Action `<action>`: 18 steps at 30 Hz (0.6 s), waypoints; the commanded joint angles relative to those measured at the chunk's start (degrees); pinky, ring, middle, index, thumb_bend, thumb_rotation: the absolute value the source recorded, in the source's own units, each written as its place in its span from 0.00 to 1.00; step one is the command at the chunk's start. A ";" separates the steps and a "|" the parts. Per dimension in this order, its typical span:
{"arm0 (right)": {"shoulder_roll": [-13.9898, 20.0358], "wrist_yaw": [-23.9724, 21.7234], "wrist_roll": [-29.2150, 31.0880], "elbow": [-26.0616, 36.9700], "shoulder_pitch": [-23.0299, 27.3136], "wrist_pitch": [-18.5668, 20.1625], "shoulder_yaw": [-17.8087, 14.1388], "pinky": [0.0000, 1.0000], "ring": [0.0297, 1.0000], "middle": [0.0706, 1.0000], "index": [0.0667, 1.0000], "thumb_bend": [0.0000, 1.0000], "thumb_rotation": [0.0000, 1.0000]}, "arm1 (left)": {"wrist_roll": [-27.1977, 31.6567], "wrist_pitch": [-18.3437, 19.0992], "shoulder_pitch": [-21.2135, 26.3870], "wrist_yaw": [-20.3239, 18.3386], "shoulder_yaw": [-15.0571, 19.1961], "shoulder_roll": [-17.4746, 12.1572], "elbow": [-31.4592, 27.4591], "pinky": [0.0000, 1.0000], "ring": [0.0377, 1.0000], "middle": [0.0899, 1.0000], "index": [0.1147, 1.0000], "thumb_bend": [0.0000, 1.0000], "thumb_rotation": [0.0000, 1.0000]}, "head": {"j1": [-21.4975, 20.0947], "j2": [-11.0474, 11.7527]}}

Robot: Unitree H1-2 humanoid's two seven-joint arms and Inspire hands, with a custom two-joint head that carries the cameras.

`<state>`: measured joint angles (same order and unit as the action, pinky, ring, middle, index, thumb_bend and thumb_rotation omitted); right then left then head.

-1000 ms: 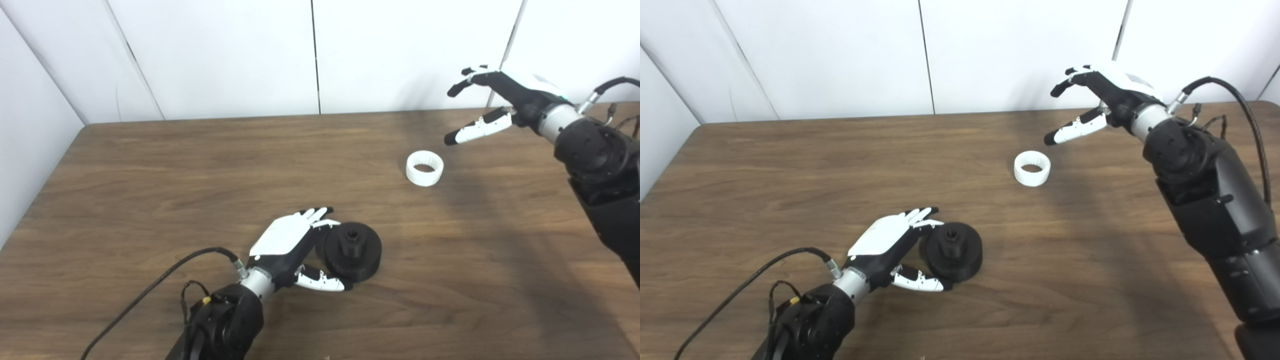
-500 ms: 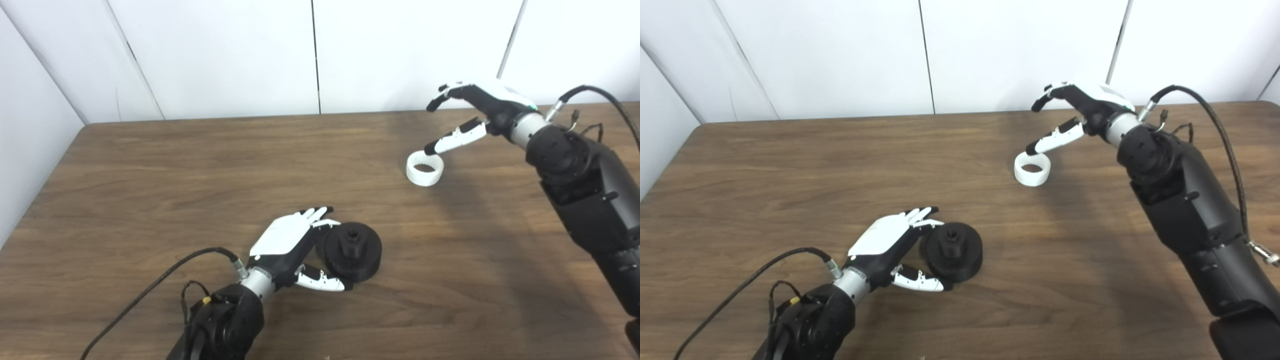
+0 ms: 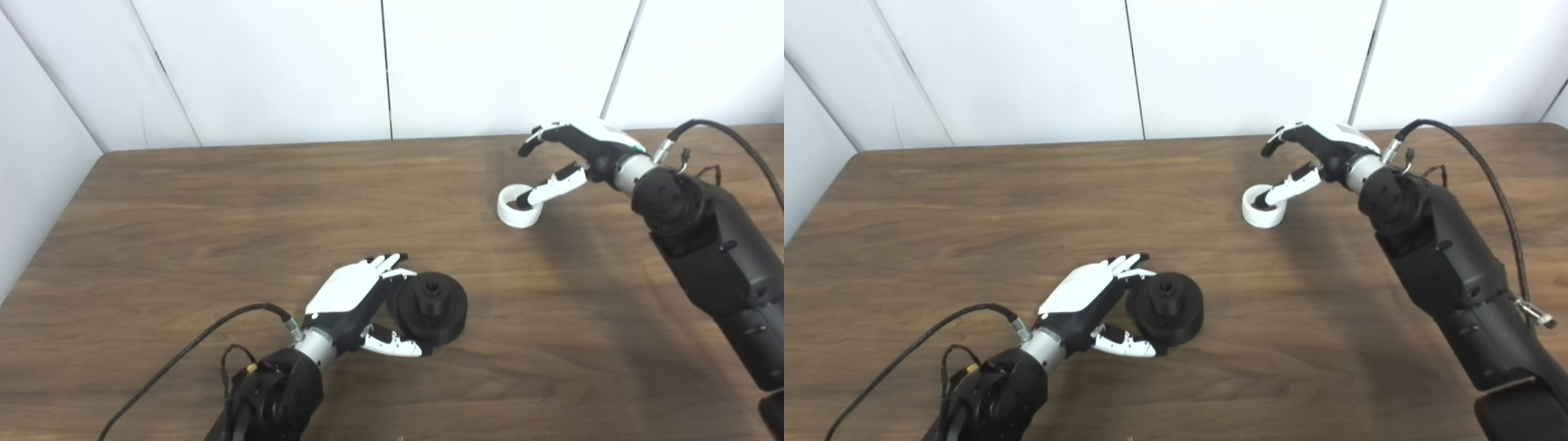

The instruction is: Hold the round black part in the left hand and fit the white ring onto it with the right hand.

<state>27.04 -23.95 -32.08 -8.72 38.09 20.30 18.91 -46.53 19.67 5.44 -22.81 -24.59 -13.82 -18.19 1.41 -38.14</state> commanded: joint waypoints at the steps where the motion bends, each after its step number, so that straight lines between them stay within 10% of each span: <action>1: 0.58 1.09 -0.71 0.34 2.79 -2.08 -0.35 0.92 0.99 0.94 0.73 0.90 0.38 | -0.14 0.20 0.05 -0.90 -0.19 -0.13 0.75 1.00 1.00 0.99 0.76 0.78 0.35 | 0.09 -0.02; 18: -0.32 1.33 -1.26 -4.48 2.89 -2.10 -0.23 0.94 0.99 0.94 0.74 0.91 0.38 | 0.01 0.28 0.50 -1.12 0.07 -0.13 0.77 0.99 1.00 0.99 0.76 0.78 0.34 | 0.25 0.05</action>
<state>26.48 -23.72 -32.98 -14.11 38.09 19.28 19.08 -46.57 19.68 5.46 -22.90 -24.48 -13.81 -18.19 1.58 -38.06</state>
